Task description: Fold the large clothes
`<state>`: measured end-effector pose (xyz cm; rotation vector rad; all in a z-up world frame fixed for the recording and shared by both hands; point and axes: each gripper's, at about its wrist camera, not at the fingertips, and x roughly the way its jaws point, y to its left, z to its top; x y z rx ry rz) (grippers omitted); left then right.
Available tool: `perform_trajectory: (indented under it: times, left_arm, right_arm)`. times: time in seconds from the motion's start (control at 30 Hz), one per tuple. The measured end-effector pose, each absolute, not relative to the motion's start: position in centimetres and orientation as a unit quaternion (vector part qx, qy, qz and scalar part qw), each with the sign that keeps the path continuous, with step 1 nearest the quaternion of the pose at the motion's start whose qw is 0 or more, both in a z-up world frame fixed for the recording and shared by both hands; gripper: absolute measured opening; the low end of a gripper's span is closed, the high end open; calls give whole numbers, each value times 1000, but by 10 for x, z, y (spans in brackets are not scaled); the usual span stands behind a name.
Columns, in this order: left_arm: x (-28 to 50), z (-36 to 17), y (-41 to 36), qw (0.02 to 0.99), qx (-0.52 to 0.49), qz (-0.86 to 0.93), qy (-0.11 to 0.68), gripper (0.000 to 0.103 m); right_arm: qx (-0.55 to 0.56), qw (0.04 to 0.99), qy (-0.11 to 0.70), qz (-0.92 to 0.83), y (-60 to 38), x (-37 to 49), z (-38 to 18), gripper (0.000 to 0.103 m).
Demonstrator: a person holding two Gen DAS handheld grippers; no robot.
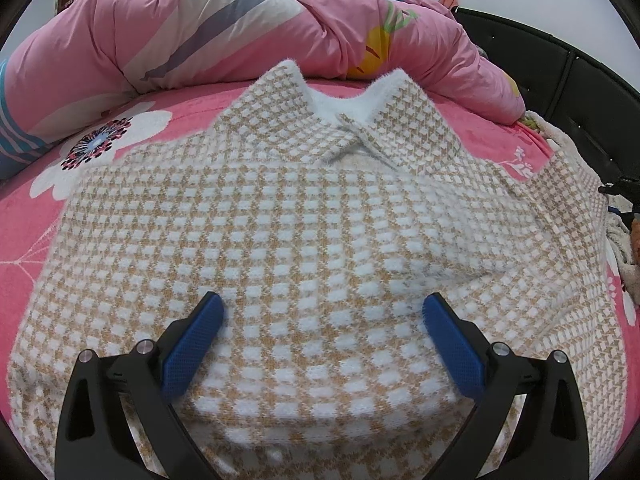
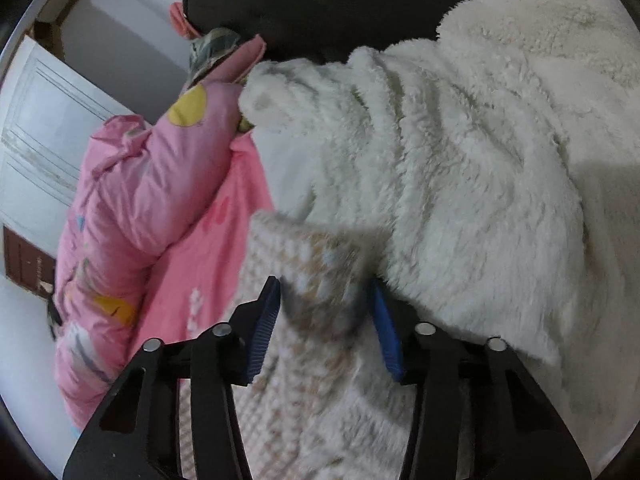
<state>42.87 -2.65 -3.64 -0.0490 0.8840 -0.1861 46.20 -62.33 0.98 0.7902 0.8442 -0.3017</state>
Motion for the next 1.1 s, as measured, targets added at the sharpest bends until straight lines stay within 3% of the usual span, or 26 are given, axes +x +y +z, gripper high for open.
perform_trajectory:
  times: [0.07, 0.13, 0.27, 0.5, 0.63, 0.9, 1.03, 1.1]
  left_arm:
    - [428, -37, -26, 899, -24, -90, 427, 98]
    - [428, -37, -27, 900, -24, -90, 427, 98]
    - [430, -36, -27, 900, -26, -91, 425, 98]
    - [432, -34, -26, 898, -31, -95, 428, 98]
    - [431, -20, -17, 896, -48, -89, 431, 98]
    - [383, 14, 58, 901, -75, -46, 424, 98]
    - [352, 25, 103, 904, -84, -36, 418, 98]
    - [338, 27, 126, 903, -92, -32, 419, 98]
  right_arm:
    - [360, 831, 399, -145, -622, 461, 14, 20]
    - [344, 846, 385, -132, -612, 450, 32, 15]
    - [290, 881, 357, -106, -581, 423, 86, 13]
    - [209, 942, 263, -20, -475, 366, 240, 12]
    - [162, 957, 238, 12, -401, 357, 289, 12]
    - [136, 958, 233, 96, -233, 368, 294, 12]
    - [101, 941, 267, 182, -110, 375, 249, 13]
    - [80, 921, 312, 220, -54, 383, 207, 19]
